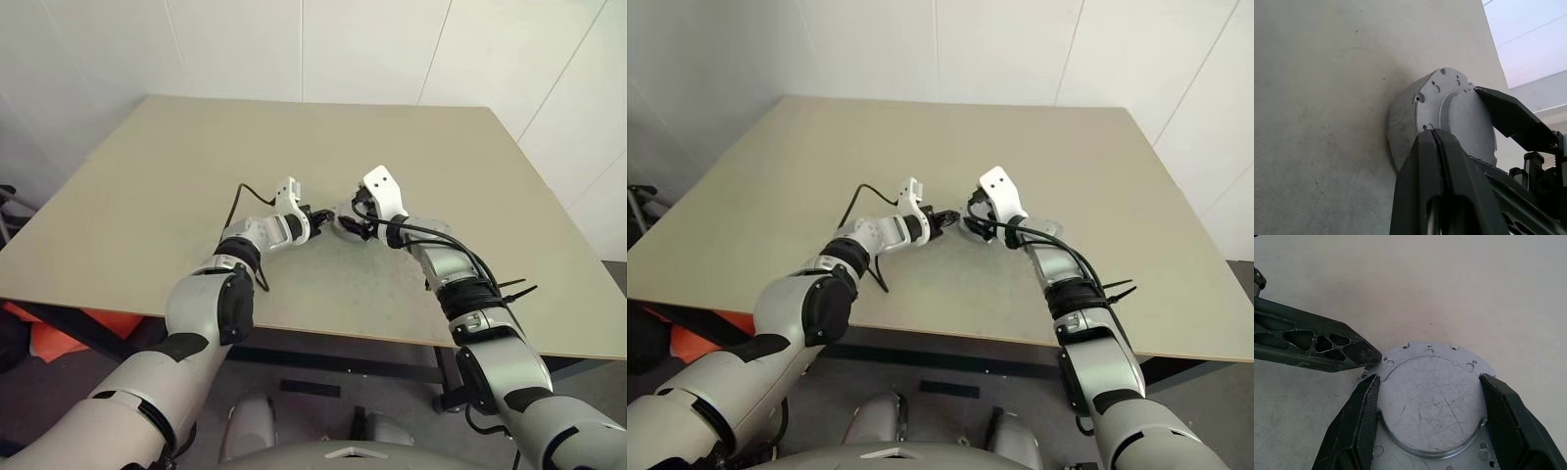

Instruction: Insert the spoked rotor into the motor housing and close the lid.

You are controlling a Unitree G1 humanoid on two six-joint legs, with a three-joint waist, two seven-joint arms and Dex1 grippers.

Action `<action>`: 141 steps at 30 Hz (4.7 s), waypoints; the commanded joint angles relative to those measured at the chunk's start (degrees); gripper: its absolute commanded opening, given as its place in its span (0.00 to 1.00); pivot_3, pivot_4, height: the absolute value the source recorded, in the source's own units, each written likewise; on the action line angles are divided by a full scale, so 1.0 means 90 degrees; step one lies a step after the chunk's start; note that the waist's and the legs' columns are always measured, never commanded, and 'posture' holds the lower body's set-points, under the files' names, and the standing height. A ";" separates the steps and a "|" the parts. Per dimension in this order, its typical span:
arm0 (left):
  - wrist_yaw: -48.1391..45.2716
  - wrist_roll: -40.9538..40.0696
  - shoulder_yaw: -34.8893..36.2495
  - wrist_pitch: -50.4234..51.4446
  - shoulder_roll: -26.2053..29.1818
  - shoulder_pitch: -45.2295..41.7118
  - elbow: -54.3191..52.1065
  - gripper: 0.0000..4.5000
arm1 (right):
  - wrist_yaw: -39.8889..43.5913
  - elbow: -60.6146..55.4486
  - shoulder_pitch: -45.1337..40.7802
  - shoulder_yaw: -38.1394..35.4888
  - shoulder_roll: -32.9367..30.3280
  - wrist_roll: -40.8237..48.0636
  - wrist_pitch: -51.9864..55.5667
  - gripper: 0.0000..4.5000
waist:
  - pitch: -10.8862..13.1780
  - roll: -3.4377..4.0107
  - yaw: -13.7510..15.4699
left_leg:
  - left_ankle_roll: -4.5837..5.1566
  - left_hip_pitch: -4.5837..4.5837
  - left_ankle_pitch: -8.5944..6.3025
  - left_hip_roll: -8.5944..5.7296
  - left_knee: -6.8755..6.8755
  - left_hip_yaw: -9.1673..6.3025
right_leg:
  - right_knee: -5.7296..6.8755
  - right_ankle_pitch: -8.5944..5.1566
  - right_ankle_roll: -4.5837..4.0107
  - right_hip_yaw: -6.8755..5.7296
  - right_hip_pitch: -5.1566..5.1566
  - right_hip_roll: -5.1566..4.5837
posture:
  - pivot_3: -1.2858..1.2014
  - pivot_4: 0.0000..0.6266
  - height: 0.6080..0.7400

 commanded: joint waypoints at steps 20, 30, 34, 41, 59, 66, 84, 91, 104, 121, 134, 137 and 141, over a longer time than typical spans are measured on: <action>-0.0391 -0.0231 0.0273 0.0125 0.0954 0.0422 -0.0473 0.00 | 0.0807 -0.0916 0.0401 -0.0089 -0.0354 0.0391 -0.0050 1.00 | 0.0000 0.0000 -0.0024 | 0.0010 -0.0006 -0.0007 0.0005 -0.0011 0.0001 | -0.0027 0.0000 0.0001 -0.0006 0.0002 0.0006 | 0.52 0.00 1.00; -0.0339 -0.0154 0.0187 0.0196 0.1035 0.0699 -0.0539 0.00 | 0.0237 -0.1139 -0.0158 -0.1291 -0.0215 0.1286 0.0838 1.00 | 0.0009 0.0000 -0.0045 | 0.0019 -0.0020 -0.0013 0.0008 -0.0009 0.0006 | -0.0036 0.0001 0.0000 -0.0006 -0.0011 0.0008 | 0.52 0.00 1.00; -0.0375 -0.0116 0.0101 0.0206 0.1005 0.0744 -0.0605 0.00 | -0.0348 -0.0138 -0.0599 -0.1689 -0.0313 0.1225 0.0619 1.00 | 0.0009 0.0000 -0.0052 | 0.0018 -0.0014 -0.0012 0.0008 -0.0010 0.0007 | -0.0035 0.0001 0.0000 -0.0006 -0.0007 0.0008 | 0.52 0.00 1.00; -0.0960 -0.0225 0.0047 0.0566 0.1212 0.0712 -0.0938 0.00 | -0.0570 0.1802 -0.0844 -0.1569 -0.0395 0.0801 -0.0452 0.71 | 0.0010 0.0002 -0.0087 | 0.0017 -0.0021 -0.0012 0.0006 -0.0010 0.0012 | -0.0036 0.0001 -0.0001 -0.0007 -0.0013 0.0008 | 0.52 0.00 1.00; -0.1234 -0.0304 0.0082 0.0837 0.1545 0.0968 -0.1366 0.00 | -0.0271 0.2498 -0.0836 -0.1321 0.0061 0.0669 -0.0937 0.32 | 0.0012 0.0004 -0.0179 | 0.0016 -0.0078 -0.0009 0.0011 0.0068 0.0012 | 0.0063 -0.0002 -0.0017 -0.0008 -0.0084 0.0008 | 0.52 0.00 1.00; -0.1115 -0.0350 0.0183 0.0692 0.1716 0.0884 -0.1282 0.00 | -0.0270 0.2406 -0.0807 -0.1203 0.0237 0.0599 -0.0912 0.32 | 0.0012 0.0004 -0.0200 | 0.0018 -0.0079 -0.0011 0.0011 0.0059 0.0012 | 0.0058 -0.0002 -0.0018 -0.0009 -0.0090 0.0015 | 0.52 0.00 1.00; -0.1005 -0.0393 0.0262 0.0574 0.1838 0.0867 -0.1229 0.00 | -0.0140 0.1779 -0.0488 -0.0826 0.0814 0.0463 -0.0658 0.32 | 0.0012 0.0004 -0.0373 | 0.0014 -0.0075 -0.0009 0.0017 0.0055 0.0013 | 0.0060 -0.0003 -0.0018 -0.0008 -0.0093 0.0021 | 0.52 0.00 1.00; -0.0988 -0.0406 0.0259 0.0550 0.1876 0.0865 -0.1202 0.00 | -0.0068 0.1387 -0.0297 -0.0577 0.1080 0.0363 -0.0548 0.32 | 0.0012 0.0004 -0.0380 | 0.0013 -0.0072 -0.0009 0.0018 0.0054 0.0013 | 0.0060 -0.0003 -0.0018 -0.0007 -0.0093 0.0022 | 0.52 0.00 1.00; -0.0995 -0.0390 0.0224 0.0542 0.1912 0.0898 -0.1207 0.00 | -0.0201 0.0902 -0.0091 -0.0270 0.1051 0.0028 -0.0520 0.32 | 0.0012 0.0003 -0.0379 | 0.0006 -0.0066 -0.0004 0.0016 0.0047 0.0013 | 0.0060 -0.0002 -0.0018 -0.0004 -0.0092 0.0022 | 0.52 0.00 1.00; -0.1877 0.0222 -0.0856 0.0144 0.2162 0.1310 -0.2186 0.00 | 0.0047 -0.0319 -0.0353 -0.0142 0.0260 -0.0044 -0.0333 0.52 | 0.0020 -0.0002 -0.0356 | 0.0002 -0.0069 -0.0002 0.0018 0.0046 0.0010 | 0.0060 -0.0002 -0.0017 -0.0005 -0.0090 0.0028 | 0.52 0.00 1.00; -0.1929 0.0348 -0.1351 0.0230 0.1927 0.1569 -0.2820 0.00 | 0.0116 -0.0522 -0.0181 0.0218 0.0678 -0.0172 -0.0064 0.99 | 0.0022 -0.0006 -0.0321 | 0.0000 -0.0071 -0.0001 0.0012 0.0056 0.0005 | 0.0066 -0.0001 -0.0017 -0.0005 -0.0083 0.0018 | 0.52 0.00 1.00; -0.1889 0.0371 -0.1355 0.0193 0.1885 0.1578 -0.2770 0.00 | 0.0057 -0.0459 -0.0194 0.0269 0.0715 -0.0224 -0.0073 0.99 | 0.0022 -0.0006 -0.0329 | 0.0000 -0.0070 0.0000 0.0012 0.0055 0.0005 | 0.0066 -0.0001 -0.0017 -0.0005 -0.0083 0.0019 | 0.52 0.00 1.00; -0.1858 0.0386 -0.1360 0.0192 0.1863 0.1601 -0.2748 0.00 | 0.0066 -0.0530 -0.0190 0.0334 0.0772 -0.0237 -0.0035 0.99 | 0.0022 -0.0006 -0.0334 | -0.0001 -0.0066 0.0000 0.0011 0.0056 0.0005 | 0.0067 -0.0001 -0.0017 -0.0005 -0.0081 0.0018 | 0.52 0.00 1.00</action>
